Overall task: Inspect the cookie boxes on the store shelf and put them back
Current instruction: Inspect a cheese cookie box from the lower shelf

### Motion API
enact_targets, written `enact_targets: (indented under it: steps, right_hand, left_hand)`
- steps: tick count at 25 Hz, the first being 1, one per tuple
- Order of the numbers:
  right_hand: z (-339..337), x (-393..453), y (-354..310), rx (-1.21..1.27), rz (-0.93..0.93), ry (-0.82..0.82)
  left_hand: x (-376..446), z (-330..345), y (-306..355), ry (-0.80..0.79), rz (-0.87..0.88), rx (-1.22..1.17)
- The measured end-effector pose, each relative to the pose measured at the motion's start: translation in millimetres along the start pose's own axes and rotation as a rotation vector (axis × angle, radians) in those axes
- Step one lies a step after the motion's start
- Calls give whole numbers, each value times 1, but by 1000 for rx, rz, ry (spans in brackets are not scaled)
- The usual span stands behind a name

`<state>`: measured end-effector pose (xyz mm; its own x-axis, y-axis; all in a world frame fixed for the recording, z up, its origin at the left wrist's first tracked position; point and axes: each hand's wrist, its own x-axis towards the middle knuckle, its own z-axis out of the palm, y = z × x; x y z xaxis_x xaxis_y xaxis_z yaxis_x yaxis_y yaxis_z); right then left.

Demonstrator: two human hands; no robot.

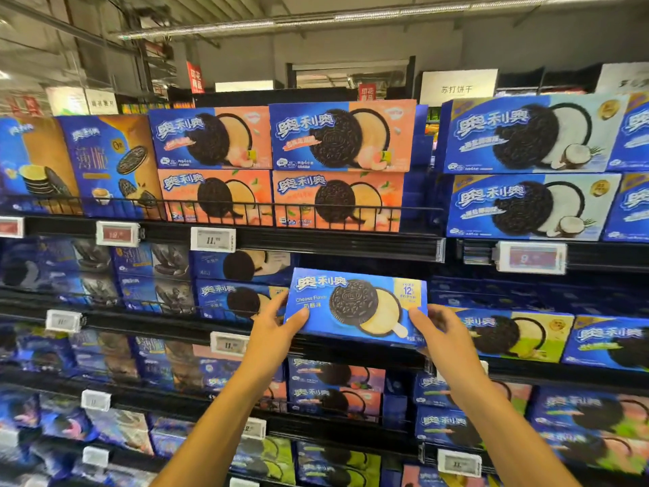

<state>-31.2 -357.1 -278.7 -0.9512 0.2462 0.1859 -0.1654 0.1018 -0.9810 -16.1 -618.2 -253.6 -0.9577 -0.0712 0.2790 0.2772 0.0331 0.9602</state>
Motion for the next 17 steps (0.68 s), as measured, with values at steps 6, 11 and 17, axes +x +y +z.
enact_targets:
  steps: [6,11,17]
  right_hand:
    - [15,23,-14,0,-31,99]
    - [24,40,-27,29,-76,148]
    - [33,61,-31,64,-68,171]
  left_hand:
    - [38,-2,1,-17,-1,97]
    - [68,0,3,13,-25,151]
    - [89,12,-2,77,74,199]
